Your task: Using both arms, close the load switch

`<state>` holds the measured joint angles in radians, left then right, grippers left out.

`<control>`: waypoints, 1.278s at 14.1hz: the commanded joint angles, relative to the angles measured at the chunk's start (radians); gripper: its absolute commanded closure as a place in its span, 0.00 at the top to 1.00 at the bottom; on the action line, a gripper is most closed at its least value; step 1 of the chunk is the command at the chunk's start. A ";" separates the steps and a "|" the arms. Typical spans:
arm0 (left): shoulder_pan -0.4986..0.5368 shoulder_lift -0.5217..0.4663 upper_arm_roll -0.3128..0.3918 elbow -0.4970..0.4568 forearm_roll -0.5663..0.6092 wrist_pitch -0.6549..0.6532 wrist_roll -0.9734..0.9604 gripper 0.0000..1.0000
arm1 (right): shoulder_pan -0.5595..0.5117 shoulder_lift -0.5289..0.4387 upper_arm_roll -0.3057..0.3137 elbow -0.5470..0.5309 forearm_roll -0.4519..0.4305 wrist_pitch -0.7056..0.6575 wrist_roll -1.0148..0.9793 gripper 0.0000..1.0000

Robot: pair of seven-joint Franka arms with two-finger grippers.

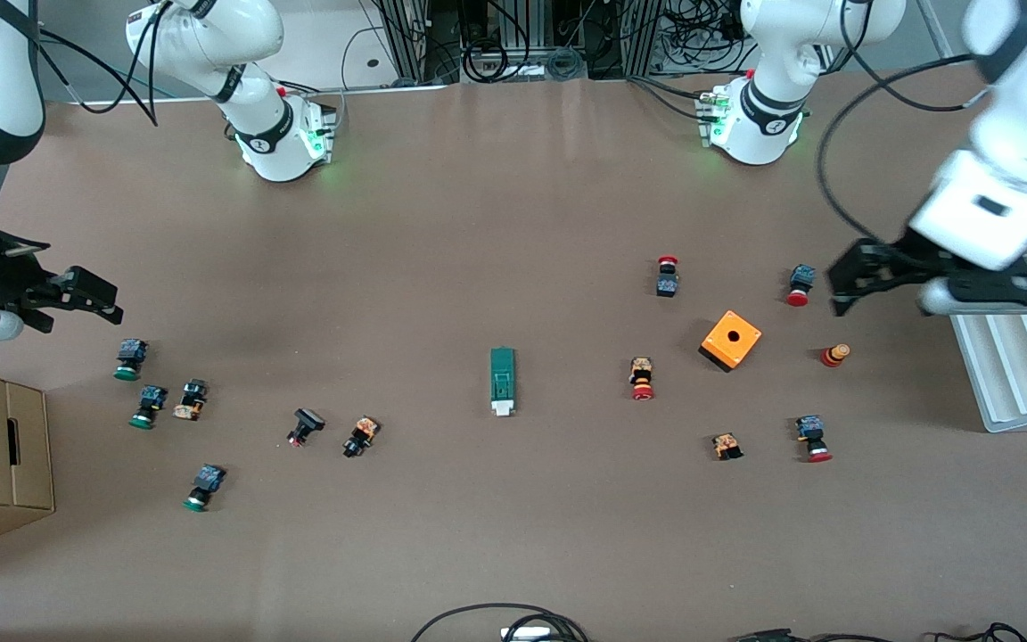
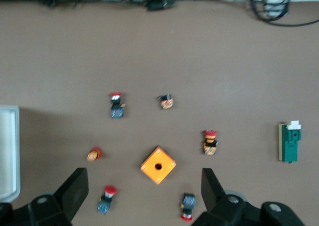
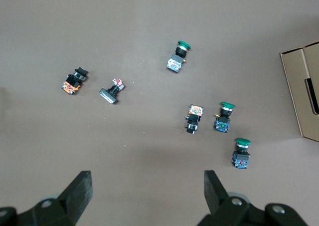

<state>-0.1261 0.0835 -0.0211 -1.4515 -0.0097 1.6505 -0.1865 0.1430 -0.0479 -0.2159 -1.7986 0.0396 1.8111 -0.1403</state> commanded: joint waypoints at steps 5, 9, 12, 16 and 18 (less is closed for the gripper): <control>0.079 -0.039 0.073 -0.027 -0.047 -0.095 0.116 1.00 | 0.003 0.005 0.001 0.019 -0.020 -0.019 0.016 1.00; 0.080 -0.039 0.076 -0.026 -0.035 -0.132 0.114 1.00 | 0.001 0.005 0.001 0.019 -0.020 -0.021 0.016 1.00; 0.097 -0.045 0.075 -0.032 -0.039 -0.149 0.110 1.00 | 0.001 0.005 0.000 0.019 -0.020 -0.019 0.016 1.00; 0.121 -0.070 0.093 -0.041 -0.030 -0.155 0.113 1.00 | 0.001 0.006 0.000 0.019 -0.017 -0.019 0.016 1.00; 0.122 -0.061 0.093 -0.030 -0.030 -0.163 0.110 1.00 | 0.001 0.006 0.000 0.019 -0.017 -0.019 0.016 1.00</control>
<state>-0.0131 0.0414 0.0758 -1.4656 -0.0410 1.4987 -0.0780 0.1429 -0.0478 -0.2160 -1.7985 0.0396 1.8110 -0.1397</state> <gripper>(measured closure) 0.000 0.000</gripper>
